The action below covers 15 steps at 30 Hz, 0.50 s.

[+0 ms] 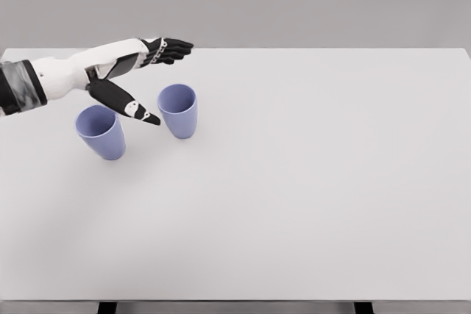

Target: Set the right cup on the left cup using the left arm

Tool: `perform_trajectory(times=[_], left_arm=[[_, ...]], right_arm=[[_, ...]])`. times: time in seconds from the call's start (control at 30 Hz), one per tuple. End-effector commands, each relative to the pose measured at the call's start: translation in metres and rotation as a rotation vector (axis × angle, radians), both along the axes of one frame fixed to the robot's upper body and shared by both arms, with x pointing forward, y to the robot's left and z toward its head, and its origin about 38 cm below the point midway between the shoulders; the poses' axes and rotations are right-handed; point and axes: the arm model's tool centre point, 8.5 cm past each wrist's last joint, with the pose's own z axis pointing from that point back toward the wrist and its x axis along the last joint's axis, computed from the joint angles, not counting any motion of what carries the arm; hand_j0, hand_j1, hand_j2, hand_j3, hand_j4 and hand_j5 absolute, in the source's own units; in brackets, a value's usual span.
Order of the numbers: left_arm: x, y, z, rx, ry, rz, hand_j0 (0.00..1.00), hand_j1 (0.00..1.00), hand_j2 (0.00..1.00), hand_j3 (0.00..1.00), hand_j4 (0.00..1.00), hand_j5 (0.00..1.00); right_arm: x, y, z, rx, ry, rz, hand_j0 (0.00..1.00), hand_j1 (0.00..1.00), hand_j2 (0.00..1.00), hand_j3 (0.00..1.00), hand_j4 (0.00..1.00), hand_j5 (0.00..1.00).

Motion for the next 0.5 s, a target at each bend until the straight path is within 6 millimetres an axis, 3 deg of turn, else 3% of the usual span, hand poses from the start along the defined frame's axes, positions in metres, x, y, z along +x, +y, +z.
perform_trajectory(times=[0.0,0.2,0.47], left_arm=[[0.002,-0.003,-0.017,0.017,0.062,0.022,1.00,1.00,1.00,1.00,1.00,1.00],[0.016,-0.005,-0.012,0.041,0.007,0.130,1.00,1.00,1.00,1.00,1.00,1.00],[0.017,-0.013,-0.036,0.072,0.064,0.113,1.00,1.00,1.00,1.00,1.00,1.00]], right_arm=[[0.000,0.000,0.000,-0.001,-0.001,0.000,1.00,1.00,1.00,1.00,1.00,1.00],[0.000,0.000,0.000,0.000,0.000,0.000,1.00,1.00,1.00,1.00,1.00,1.00],[0.000,0.000,0.000,0.000,0.000,0.000,1.00,1.00,1.00,1.00,1.00,1.00]])
